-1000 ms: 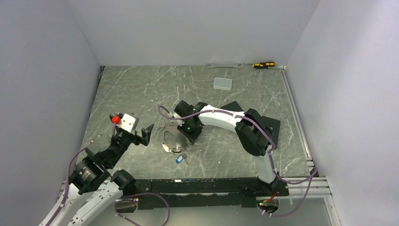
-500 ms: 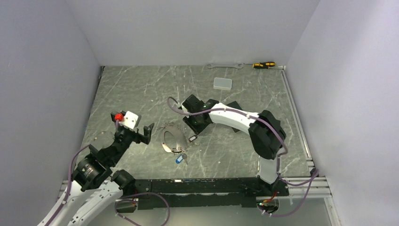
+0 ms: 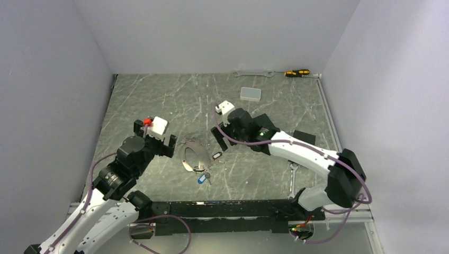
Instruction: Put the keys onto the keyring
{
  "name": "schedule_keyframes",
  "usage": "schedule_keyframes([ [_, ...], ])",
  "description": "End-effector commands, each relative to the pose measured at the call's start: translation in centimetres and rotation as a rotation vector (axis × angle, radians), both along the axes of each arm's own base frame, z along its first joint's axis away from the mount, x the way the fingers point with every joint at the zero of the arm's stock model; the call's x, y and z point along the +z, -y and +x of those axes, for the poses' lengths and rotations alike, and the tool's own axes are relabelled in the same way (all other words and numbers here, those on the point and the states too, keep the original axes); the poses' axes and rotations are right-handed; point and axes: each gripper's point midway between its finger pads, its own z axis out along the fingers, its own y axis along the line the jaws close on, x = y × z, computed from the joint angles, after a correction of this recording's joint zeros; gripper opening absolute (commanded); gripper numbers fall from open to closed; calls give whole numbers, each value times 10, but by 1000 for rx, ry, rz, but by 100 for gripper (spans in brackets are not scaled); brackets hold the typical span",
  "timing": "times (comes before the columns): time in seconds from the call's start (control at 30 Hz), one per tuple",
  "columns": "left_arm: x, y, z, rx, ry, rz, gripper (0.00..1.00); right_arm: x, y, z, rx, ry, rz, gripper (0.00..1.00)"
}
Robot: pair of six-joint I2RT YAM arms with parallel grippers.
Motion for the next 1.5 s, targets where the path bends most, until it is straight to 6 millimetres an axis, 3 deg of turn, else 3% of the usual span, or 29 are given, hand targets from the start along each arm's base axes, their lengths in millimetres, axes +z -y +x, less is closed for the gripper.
schedule_keyframes([
  [0.0, -1, -4, 13, 74, -25, 1, 99, 42, 1, 4, -78, 129, 206, 95],
  [0.23, -11, -6, 31, 140, -83, 6, 100, 50, 10, -17, -119, 120, 392, 100],
  [0.53, -41, -26, 47, 247, -164, 26, 99, 62, 34, -22, -178, 224, 494, 100],
  [0.97, -27, -63, 38, 356, -51, 132, 99, 63, 33, -43, -110, 208, 595, 100],
  [1.23, -29, -76, 44, 400, -60, 156, 100, 56, 60, -32, -270, 227, 556, 100],
  [1.47, -33, -73, 51, 378, -85, 122, 100, 45, 56, -30, -254, 218, 520, 100],
])
